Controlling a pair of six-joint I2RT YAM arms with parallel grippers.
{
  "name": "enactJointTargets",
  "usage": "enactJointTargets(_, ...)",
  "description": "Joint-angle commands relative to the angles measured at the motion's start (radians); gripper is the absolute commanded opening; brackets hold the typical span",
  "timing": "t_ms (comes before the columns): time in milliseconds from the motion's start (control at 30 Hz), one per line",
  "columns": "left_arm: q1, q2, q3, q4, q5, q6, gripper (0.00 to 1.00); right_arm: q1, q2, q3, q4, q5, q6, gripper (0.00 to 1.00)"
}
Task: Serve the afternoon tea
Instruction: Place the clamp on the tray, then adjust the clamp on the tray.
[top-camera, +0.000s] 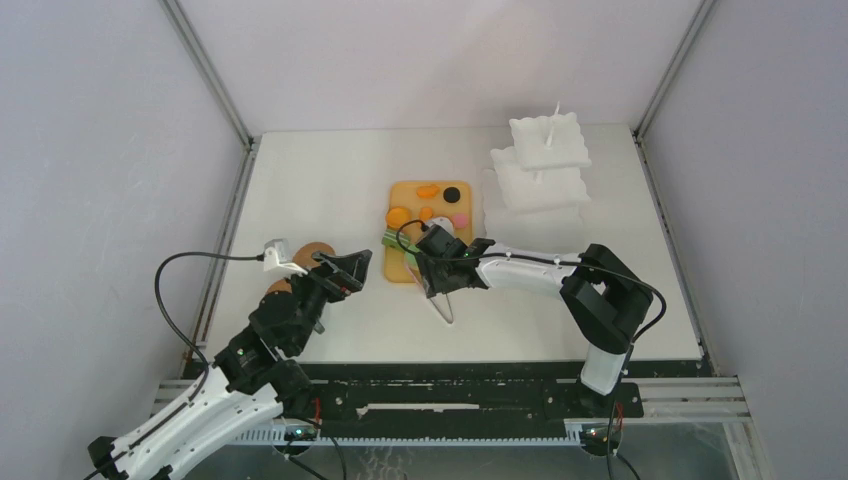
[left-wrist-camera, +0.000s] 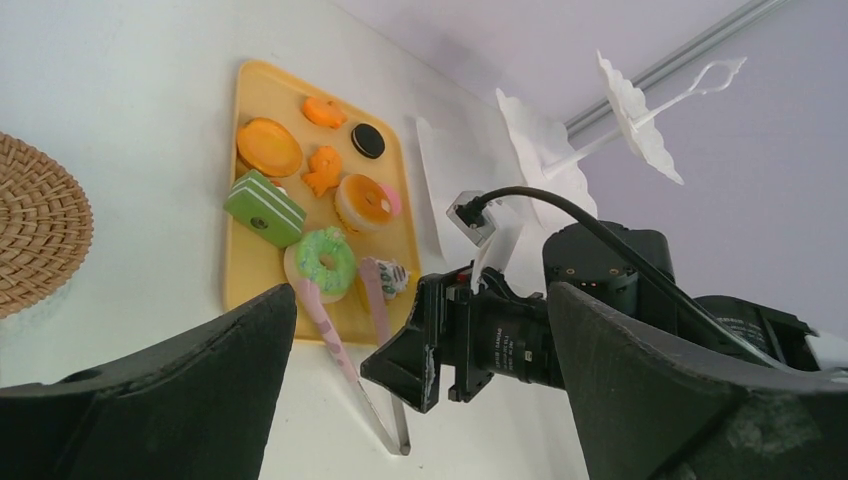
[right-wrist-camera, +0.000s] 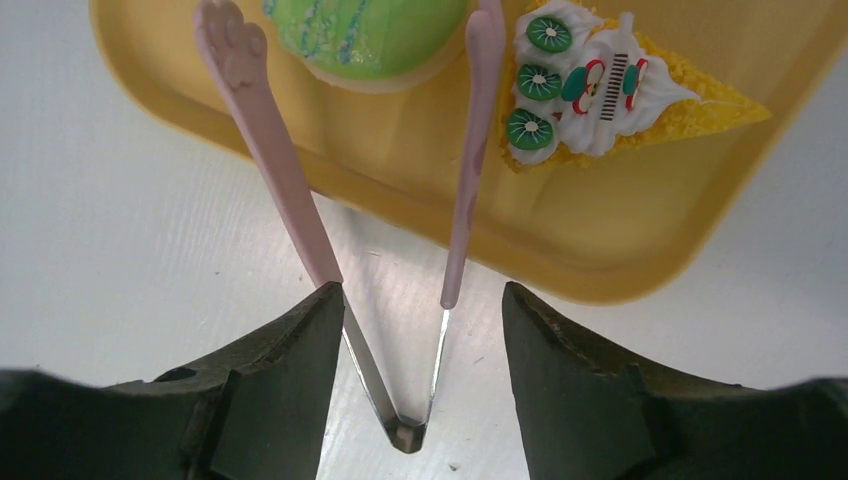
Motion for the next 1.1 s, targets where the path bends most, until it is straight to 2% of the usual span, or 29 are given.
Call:
enactJointTargets(0, 0.006, 0.013, -0.028, 0.052, 0.000, -0.011, 1.00, 0.047, -0.061, 0.038, -0.013, 0.100, -0.066, 0.69)
enactJointTargets(133, 0.006, 0.023, -0.021, 0.056, 0.012, -0.012, 1.00, 0.067, -0.077, 0.016, -0.018, 0.133, -0.079, 0.73)
enactJointTargets(267, 0.006, 0.017, -0.029, 0.059, 0.021, -0.020, 1.00, 0.101, -0.125, -0.092, 0.095, 0.158, -0.077, 0.80)
enactJointTargets(367, 0.006, 0.014, -0.039, 0.065, 0.019, -0.016, 1.00, 0.121, -0.193, -0.206, 0.234, 0.204, -0.064, 0.99)
enactJointTargets(400, 0.006, 0.015, -0.042, 0.067, 0.018, -0.012, 1.00, 0.125, -0.216, -0.239, 0.276, 0.226, -0.043, 1.00)
enactJointTargets(500, 0.006, 0.019, -0.055, 0.085, 0.014, -0.004, 1.00, 0.137, -0.276, -0.314, 0.389, 0.233, -0.059, 1.00)
enactJointTargets(667, 0.005, 0.024, -0.078, 0.122, 0.006, 0.020, 1.00, 0.195, -0.284, -0.335, 0.476, 0.370, -0.064, 1.00)
enactJointTargets(867, 0.005, 0.031, -0.087, 0.160, 0.001, 0.075, 1.00, 0.215, -0.311, -0.411, 0.624, 0.289, -0.104, 1.00)
enactJointTargets(1067, 0.003, 0.003, -0.123, 0.181, -0.026, 0.088, 1.00, 0.197, -0.271, -0.404, 0.544, 0.314, -0.083, 0.97)
